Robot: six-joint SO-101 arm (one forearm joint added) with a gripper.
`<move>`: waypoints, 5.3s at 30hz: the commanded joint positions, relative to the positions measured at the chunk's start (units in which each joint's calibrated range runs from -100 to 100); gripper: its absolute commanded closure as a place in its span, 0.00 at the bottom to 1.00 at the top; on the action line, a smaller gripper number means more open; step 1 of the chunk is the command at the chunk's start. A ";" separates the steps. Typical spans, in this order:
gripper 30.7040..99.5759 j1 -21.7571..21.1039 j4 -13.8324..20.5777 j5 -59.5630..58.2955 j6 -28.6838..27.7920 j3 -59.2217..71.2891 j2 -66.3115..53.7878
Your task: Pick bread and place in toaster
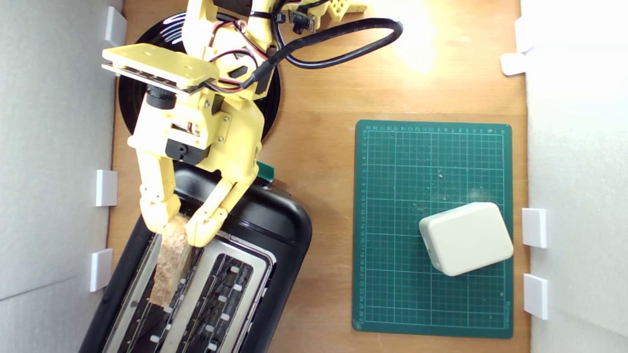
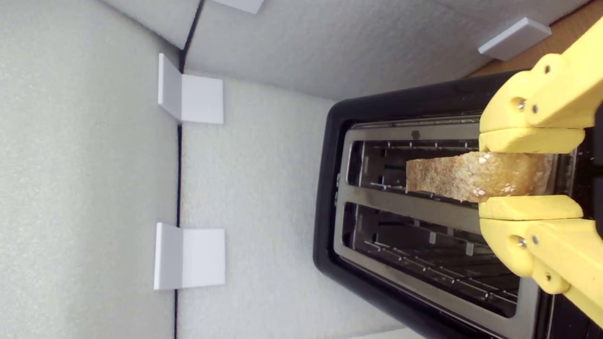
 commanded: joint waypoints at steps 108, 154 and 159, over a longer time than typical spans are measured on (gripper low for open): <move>0.79 -28.89 -4.01 0.57 -37.87 13.86 -33.49; 1.00 -38.40 -4.91 0.32 -37.66 92.30 -89.32; 1.00 -38.40 -4.91 0.49 -37.87 95.39 -90.73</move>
